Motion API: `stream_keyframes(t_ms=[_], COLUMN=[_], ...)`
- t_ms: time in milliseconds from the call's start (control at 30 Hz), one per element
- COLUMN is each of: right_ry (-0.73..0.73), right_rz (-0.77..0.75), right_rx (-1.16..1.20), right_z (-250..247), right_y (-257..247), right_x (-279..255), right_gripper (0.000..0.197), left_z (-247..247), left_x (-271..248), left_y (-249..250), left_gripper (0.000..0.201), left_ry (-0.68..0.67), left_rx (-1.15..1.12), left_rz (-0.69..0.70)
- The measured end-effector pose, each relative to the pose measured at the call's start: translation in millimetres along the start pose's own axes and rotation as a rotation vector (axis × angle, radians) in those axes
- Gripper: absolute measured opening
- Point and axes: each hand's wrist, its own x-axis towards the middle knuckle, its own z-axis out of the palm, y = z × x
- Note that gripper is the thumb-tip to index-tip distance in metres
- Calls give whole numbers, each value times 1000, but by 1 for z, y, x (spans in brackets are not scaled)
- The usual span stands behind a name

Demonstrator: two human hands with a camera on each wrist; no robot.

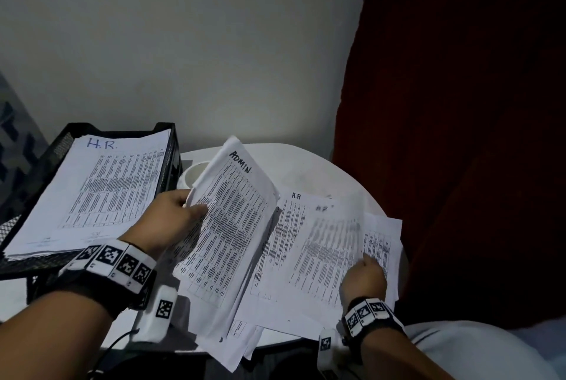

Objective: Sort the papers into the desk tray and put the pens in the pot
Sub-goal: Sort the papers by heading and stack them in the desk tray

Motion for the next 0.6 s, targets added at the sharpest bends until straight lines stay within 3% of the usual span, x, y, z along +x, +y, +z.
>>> stream_keyframes(t_ms=[100,200,267,300,400,600], right_ry=[3,-99,-211,-277,-524,-870], right_rz=[-39,-56,-61,-35,94,186], right_rx=[236,343,416,465,571,699], right_z=[3,0,-6,-5,15,29], right_y=[-19,-47,-65,-71,-69,-68], right_x=[-1,-10,-25,-34,-47,-72], right_gripper=[35,28,37,32,38,35], left_z=[-3,-4,-3,-3,-2,6], left_x=[-1,1,3,4,6,6], left_y=[8,13,13,13,9,-2], left_gripper=[7,5,4,4,19,31], left_ry=[-21,6,46,59,57,22], left_rx=[-91,-207,-262,-280,-345,-204], left_rz=[4,-3,-6,-10,-55,-167])
